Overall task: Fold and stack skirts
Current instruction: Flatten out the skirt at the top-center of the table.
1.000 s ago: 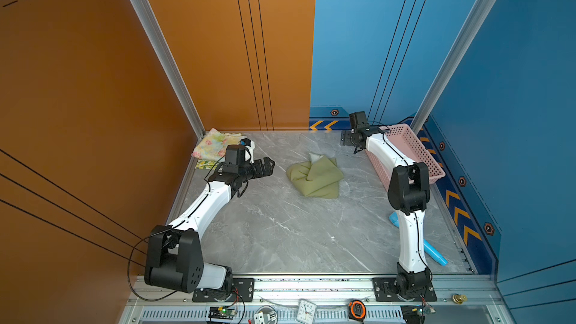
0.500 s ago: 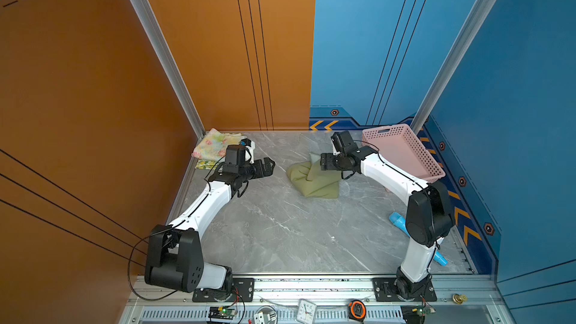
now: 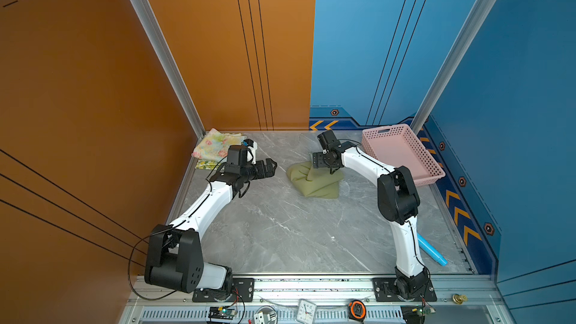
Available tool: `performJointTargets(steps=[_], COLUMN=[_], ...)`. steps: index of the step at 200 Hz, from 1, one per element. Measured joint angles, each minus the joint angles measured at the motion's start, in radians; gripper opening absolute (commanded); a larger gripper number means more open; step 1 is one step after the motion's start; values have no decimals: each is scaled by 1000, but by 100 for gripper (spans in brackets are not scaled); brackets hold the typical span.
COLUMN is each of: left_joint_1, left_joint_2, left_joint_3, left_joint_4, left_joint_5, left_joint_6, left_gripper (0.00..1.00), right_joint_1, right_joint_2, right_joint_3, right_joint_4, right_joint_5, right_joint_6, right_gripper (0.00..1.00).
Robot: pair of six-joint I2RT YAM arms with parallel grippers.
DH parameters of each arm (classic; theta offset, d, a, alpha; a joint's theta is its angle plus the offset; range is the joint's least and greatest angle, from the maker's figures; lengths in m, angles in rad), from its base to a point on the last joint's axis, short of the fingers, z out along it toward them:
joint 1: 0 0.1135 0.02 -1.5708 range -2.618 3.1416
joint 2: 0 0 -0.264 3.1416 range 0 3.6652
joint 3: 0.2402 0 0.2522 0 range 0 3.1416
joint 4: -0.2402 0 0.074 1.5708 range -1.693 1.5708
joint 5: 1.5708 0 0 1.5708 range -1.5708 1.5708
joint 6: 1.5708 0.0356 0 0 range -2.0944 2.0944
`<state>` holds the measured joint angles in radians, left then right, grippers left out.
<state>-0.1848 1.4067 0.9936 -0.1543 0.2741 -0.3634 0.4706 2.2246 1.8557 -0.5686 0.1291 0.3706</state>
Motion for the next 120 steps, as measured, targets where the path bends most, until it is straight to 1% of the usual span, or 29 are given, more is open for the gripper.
performJointTargets(steps=[17, 43, 48, 53, 64, 68, 73, 74, 75, 79, 88, 89, 120], left_joint_1=[0, -3, -3, -5, -6, -6, -6, -6, -6, -6, -6, -6, -6], left_joint_2=[0, 0, 0, 0, 3, 4, 6, 7, 8, 9, 11, 11, 12], left_joint_3=[0, 0, 0, 0, 0, 0, 0, 0, 0, 0, 0, 0, 1], left_joint_4=[-2, -3, -3, -3, -3, -3, -3, -3, -3, -3, -4, -4, -6], left_joint_5=[0, 0, 0, 0, 0, 0, 0, 0, 0, 0, 0, 0, 0], left_joint_6=[0, 0, 0, 0, 0, 0, 0, 0, 0, 0, 0, 0, 1], left_gripper=[99, 99, 99, 99, 99, 99, 99, 99, 99, 99, 99, 99, 99], right_joint_1=[-16, -27, -26, -24, -19, -18, -17, -16, -16, -16, -16, -16, -25], right_joint_2=[43, 89, 96, 105, 123, 129, 138, 140, 142, 147, 161, 162, 169], right_joint_3=[52, 83, 88, 93, 107, 113, 123, 126, 129, 137, 162, 165, 253], right_joint_4=[-6, -15, -18, -19, -24, -26, -29, -29, -29, -32, -33, -33, -45], right_joint_5=[8, 6, 5, 2, -13, -26, -41, -47, -50, -62, -98, -101, -187], right_joint_6=[-8, -27, -32, -38, -51, -54, -53, -60, -63, -60, -61, -61, -60], right_gripper=[91, 91, 91, 88, 76, 66, 48, 40, 40, 27, 1, 0, 0])
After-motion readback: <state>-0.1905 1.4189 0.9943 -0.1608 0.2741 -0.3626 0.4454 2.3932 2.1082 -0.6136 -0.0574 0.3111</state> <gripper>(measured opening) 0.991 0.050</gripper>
